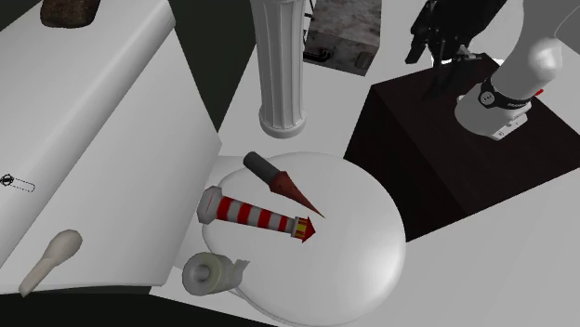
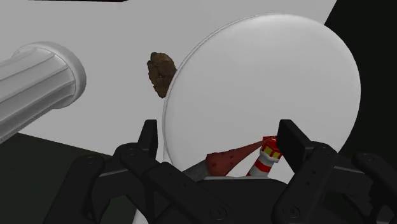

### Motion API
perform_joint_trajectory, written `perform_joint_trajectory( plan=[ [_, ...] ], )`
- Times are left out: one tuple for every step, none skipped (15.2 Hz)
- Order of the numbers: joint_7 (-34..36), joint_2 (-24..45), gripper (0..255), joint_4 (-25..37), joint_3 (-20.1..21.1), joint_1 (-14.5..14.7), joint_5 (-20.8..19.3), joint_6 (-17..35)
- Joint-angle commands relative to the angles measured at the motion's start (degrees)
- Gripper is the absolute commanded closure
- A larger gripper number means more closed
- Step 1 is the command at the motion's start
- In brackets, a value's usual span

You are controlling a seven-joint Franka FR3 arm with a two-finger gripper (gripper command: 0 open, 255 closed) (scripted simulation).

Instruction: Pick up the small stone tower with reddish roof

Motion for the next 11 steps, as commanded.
perform_joint_trajectory(
  plan=[
    [2.1, 3.9, 0, 0.4, 0.5, -0.6, -0.1, 3.7],
    [3.3, 6.1, 0, 0.9, 0.9, -0.8, -0.2, 5.4],
    [4.5, 8.3, 0, 1.5, 1.2, -1.0, -0.4, 7.1],
    [5.7, 10.5, 0, 2.2, 1.5, -1.3, -0.5, 8.7],
    [6.9, 12.8, 0, 2.9, 1.8, -1.5, -0.8, 10.2],
    [8.1, 15.1, 0, 3.8, 2.0, -1.7, -1.1, 11.7],
    [9.3, 17.4, 0, 4.7, 2.2, -1.9, -1.4, 13.1],
    [10.6, 19.6, 0, 5.7, 2.4, -2.1, -1.8, 14.4],
    [11.8, 22.0, 0, 6.7, 2.5, -2.2, -2.3, 15.6],
    [13.1, 24.3, 0, 7.9, 2.6, -2.3, -2.7, 16.8],
    [14.3, 26.6, 0, 9.1, 2.6, -2.4, -3.2, 17.9]
  ],
)
